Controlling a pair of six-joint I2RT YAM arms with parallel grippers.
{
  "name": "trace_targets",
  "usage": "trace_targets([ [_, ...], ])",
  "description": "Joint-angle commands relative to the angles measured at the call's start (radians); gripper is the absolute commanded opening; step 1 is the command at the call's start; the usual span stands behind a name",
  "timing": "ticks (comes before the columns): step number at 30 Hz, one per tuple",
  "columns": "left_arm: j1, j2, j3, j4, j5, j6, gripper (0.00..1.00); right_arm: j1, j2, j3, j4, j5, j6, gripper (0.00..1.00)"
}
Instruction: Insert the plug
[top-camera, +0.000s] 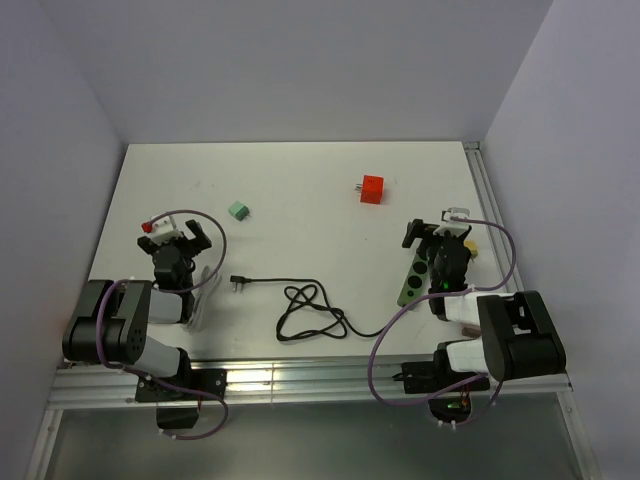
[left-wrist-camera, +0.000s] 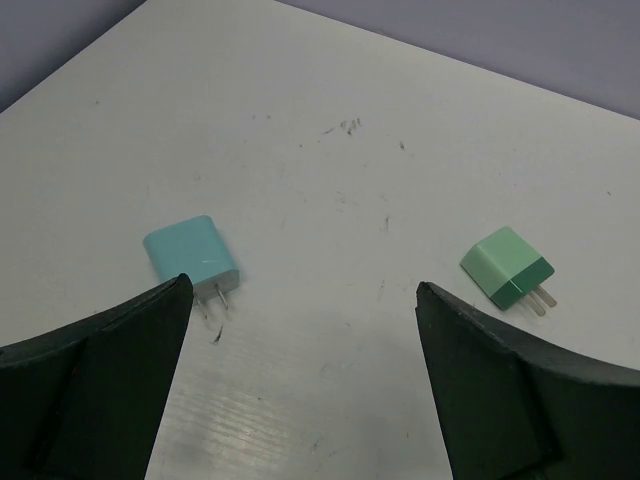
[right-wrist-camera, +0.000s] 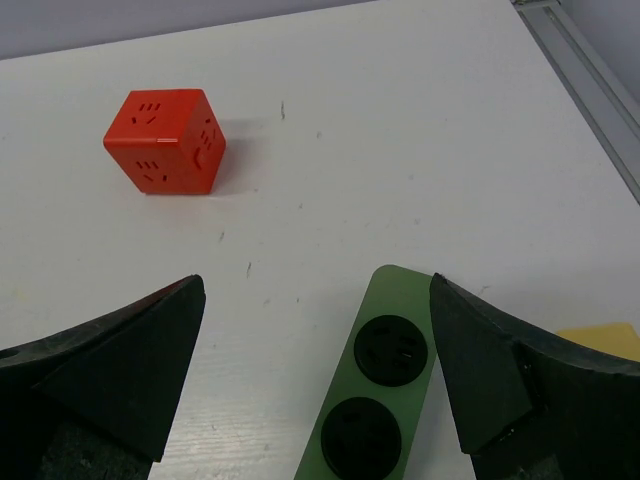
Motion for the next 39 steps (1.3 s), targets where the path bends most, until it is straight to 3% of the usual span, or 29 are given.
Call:
trace_targets([
  [1, 0.003, -0.011, 0.025, 0.042, -0.019, 0.030, 0.99, -0.006, -0.015, 0.026, 0.068, 0.005, -0.035, 1.00],
  [10, 0.020, -0.032, 0.019, 0.047, 0.015, 0.024, 1.00, -0.004, -0.015, 0.026, 0.066, 0.005, -0.035, 1.00],
  [13, 0.014, -0.115, 0.054, -0.108, 0.021, 0.040, 0.99, -0.006, -0.027, 0.009, 0.109, 0.018, -0.042, 1.00],
  [16, -0.042, -0.208, 0.103, -0.283, -0.109, 0.011, 1.00, 0.017, -0.045, -0.020, 0.129, 0.007, -0.076, 1.00],
  [17, -0.062, -0.235, 0.109, -0.321, -0.236, -0.015, 1.00, 0.033, -0.053, -0.020, 0.123, 0.012, -0.082, 1.00],
  [19, -0.122, -0.311, 0.122, -0.454, -0.327, -0.133, 0.99, 0.036, -0.100, -0.026, 0.097, 0.041, -0.088, 1.00],
  [21, -0.157, -0.354, 0.178, -0.594, -0.423, -0.204, 0.99, 0.075, -0.162, 0.032, -0.043, 0.106, -0.081, 1.00],
  [23, -0.164, -0.394, 0.246, -0.775, -0.436, -0.308, 1.00, 0.102, -0.217, 0.158, -0.298, 0.189, -0.047, 1.00],
  [25, -0.164, -0.432, 0.290, -0.864, -0.432, -0.359, 0.99, 0.119, -0.208, 0.307, -0.536, 0.237, 0.097, 1.00],
  [27, -0.164, -0.459, 0.358, -1.002, -0.424, -0.444, 0.99, 0.117, -0.152, 0.418, -0.698, 0.196, 0.172, 1.00],
  [28, -0.164, -0.492, 0.376, -1.028, -0.419, -0.462, 1.00, 0.116, -0.122, 0.475, -0.859, 0.167, 0.203, 1.00],
  [32, -0.164, -0.594, 0.424, -1.181, -0.464, -0.636, 0.99, 0.111, 0.003, 0.653, -0.880, -0.106, 0.277, 1.00],
  [33, -0.164, -0.612, 0.439, -1.358, -0.487, -0.819, 0.99, 0.110, 0.077, 0.699, -0.906, -0.120, 0.275, 1.00],
  [34, -0.162, -0.638, 0.470, -1.445, -0.511, -0.895, 0.99, 0.111, 0.117, 0.797, -0.973, -0.122, 0.278, 1.00],
  [35, -0.162, -0.652, 0.474, -1.475, -0.496, -0.916, 0.99, 0.111, 0.161, 0.852, -1.021, -0.107, 0.298, 0.99],
  [37, -0.161, -0.704, 0.468, -1.419, -0.394, -0.801, 1.00, 0.111, 0.299, 1.015, -1.157, -0.108, 0.294, 0.95],
  [39, -0.161, -0.736, 0.471, -1.410, -0.337, -0.761, 0.99, 0.114, 0.384, 1.074, -1.179, -0.116, 0.271, 0.95],
])
